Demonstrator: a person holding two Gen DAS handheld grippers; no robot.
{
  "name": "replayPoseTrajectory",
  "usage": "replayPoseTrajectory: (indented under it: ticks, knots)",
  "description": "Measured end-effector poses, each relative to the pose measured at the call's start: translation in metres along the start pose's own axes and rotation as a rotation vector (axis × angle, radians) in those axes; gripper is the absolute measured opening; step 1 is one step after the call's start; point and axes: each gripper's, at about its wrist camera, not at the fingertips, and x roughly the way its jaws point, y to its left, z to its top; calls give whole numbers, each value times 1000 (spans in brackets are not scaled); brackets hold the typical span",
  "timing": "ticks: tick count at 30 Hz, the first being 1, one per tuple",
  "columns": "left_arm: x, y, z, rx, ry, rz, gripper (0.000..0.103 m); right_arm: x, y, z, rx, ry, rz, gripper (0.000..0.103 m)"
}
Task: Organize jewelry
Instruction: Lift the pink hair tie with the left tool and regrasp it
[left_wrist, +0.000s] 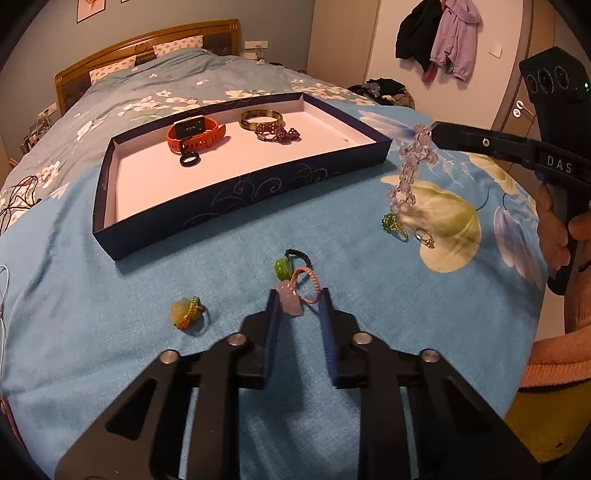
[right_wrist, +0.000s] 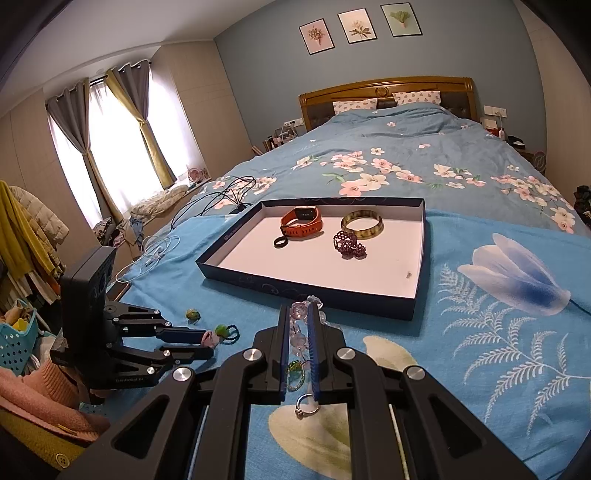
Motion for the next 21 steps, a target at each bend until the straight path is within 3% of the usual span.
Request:
replayPoseTrajectory:
  ticks: [2,7,8,10,12,21]
  knots:
    - [0,2,0,-15,3,-3,3,0,0,0,-1,-1,0,8]
    - [-2,8,-1,-44,-8,-24,3,-1,1,2,-6,-9,1,8]
    - [-2,9,-1,-50,-9,-21,4,-2,1,2,-7,-9,2,8]
    - [-2,11,0,-65,-12,-19,21,-1,1,3,-6,-9,2,8]
    - [-2,12,2,-66,-15,-7,27,-1,1,2,-5,-7,1,8]
    - [12,9,14,-60,6,8,26,-1,0,3,-3,-3,0,8]
